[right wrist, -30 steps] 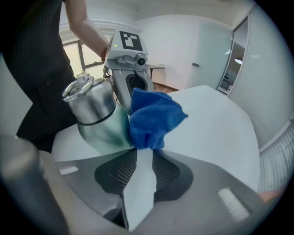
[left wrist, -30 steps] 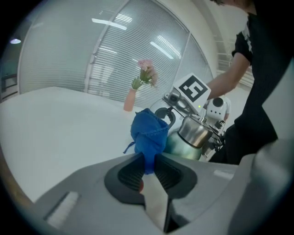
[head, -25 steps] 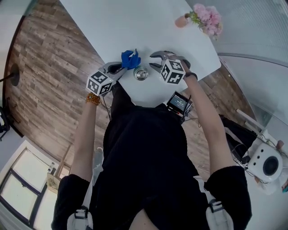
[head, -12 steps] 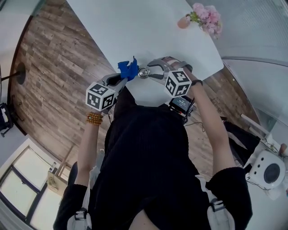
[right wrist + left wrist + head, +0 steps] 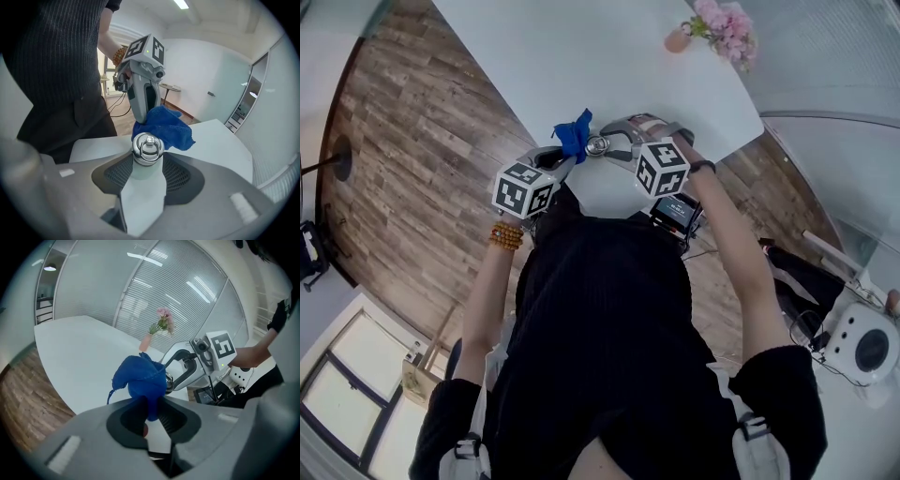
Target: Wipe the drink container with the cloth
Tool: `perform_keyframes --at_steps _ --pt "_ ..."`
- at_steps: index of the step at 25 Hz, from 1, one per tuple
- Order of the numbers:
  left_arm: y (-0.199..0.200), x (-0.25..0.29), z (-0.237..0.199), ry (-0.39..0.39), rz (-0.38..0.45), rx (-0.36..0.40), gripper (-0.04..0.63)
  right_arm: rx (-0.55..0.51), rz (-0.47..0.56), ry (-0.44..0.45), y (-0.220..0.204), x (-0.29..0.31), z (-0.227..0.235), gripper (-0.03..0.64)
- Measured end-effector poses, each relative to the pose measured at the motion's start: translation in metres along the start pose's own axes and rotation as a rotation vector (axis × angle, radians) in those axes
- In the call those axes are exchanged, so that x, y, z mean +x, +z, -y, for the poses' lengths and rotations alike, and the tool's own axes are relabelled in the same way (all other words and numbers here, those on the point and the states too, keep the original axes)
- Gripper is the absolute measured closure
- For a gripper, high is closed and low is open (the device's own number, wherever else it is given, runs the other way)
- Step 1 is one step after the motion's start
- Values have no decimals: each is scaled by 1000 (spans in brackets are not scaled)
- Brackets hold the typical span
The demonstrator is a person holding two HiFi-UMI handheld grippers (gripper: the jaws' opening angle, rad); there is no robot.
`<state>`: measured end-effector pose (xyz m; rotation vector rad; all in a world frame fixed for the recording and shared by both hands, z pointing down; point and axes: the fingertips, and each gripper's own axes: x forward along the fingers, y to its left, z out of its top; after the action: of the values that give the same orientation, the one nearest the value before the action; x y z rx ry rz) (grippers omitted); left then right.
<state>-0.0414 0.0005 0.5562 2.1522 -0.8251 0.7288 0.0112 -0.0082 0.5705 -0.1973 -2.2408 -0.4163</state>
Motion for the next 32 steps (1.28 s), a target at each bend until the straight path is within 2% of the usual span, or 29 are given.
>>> perform_keyframes --at_steps 5,14,21,26,32 --pt "-5 8 -1 -6 -25 21 426 -18 -25 1 -1 5 1 385" --pt "-8 16 -8 -33 -15 -11 426 8 -51 20 -2 9 0 374" --pt "-16 19 -17 -16 -6 -44 426 24 -55 21 1 9 0 374" --pt "-34 34 -29 2 -64 -57 426 32 -55 25 0 11 0 374" --pt "-51 50 -35 29 -143 -16 426 45 -48 31 3 12 -2 377"
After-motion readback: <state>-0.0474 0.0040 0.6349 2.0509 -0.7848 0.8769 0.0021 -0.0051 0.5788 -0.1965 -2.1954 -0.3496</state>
